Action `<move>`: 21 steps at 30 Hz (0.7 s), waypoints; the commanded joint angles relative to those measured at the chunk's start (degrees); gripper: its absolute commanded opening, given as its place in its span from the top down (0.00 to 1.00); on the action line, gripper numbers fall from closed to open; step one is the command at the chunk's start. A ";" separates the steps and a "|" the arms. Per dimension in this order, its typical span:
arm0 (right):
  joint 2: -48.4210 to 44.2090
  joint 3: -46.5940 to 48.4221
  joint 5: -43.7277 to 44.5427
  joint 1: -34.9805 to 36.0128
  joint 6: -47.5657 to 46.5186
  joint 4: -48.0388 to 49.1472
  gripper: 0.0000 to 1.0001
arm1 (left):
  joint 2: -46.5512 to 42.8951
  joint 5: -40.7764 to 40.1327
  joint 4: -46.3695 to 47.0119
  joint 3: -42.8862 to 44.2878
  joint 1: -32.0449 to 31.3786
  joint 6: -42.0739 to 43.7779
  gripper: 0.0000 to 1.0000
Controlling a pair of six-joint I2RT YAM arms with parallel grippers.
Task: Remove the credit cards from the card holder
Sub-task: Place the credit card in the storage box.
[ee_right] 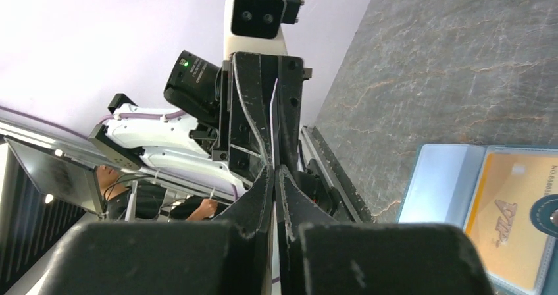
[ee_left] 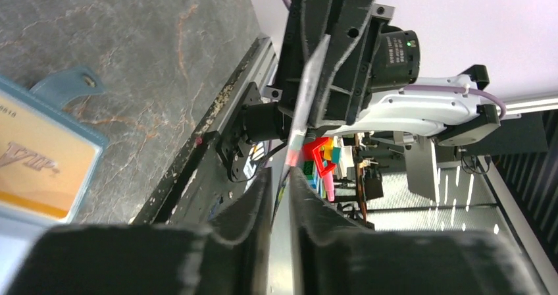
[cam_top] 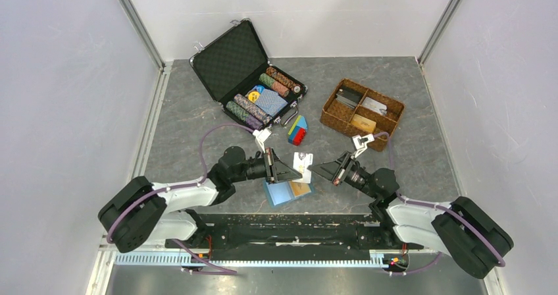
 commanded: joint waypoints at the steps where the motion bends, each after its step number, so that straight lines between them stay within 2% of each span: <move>1: 0.91 -3.28 1.76 -0.17 1.19 5.94 1.00 | 2.26 1.61 8.94 -1.10 -0.34 -4.24 0.88; 3: 0.98 -3.33 1.59 -0.13 0.79 5.60 1.00 | 2.45 1.16 9.37 -1.46 -0.36 -4.51 0.97; 5: 0.80 -3.00 0.58 -0.51 -0.70 4.65 0.97 | 2.19 0.92 8.61 -1.60 -0.36 -4.33 0.98; 7: 0.11 -1.62 -2.13 -1.40 -4.07 1.09 0.89 | 1.56 1.22 6.56 -1.22 -0.36 -3.33 0.98; 10: -2.49 2.40 -6.22 -4.26 -12.28 -10.63 0.77 | -0.80 2.45 1.20 0.02 -0.27 -0.42 0.98; 15: -8.40 13.21 -12.11 -10.21 -32.18 -39.16 0.70 | -5.40 5.33 -13.53 3.27 -0.27 7.35 0.98; 17: -9.04 17.53 -16.30 -12.36 -37.81 -45.68 0.70 | -6.36 6.34 -18.43 4.24 -0.28 9.85 0.98; 21: -6.87 24.24 -26.77 -14.92 -43.95 -52.17 0.70 | -6.43 9.74 -24.75 5.95 -0.27 13.43 0.98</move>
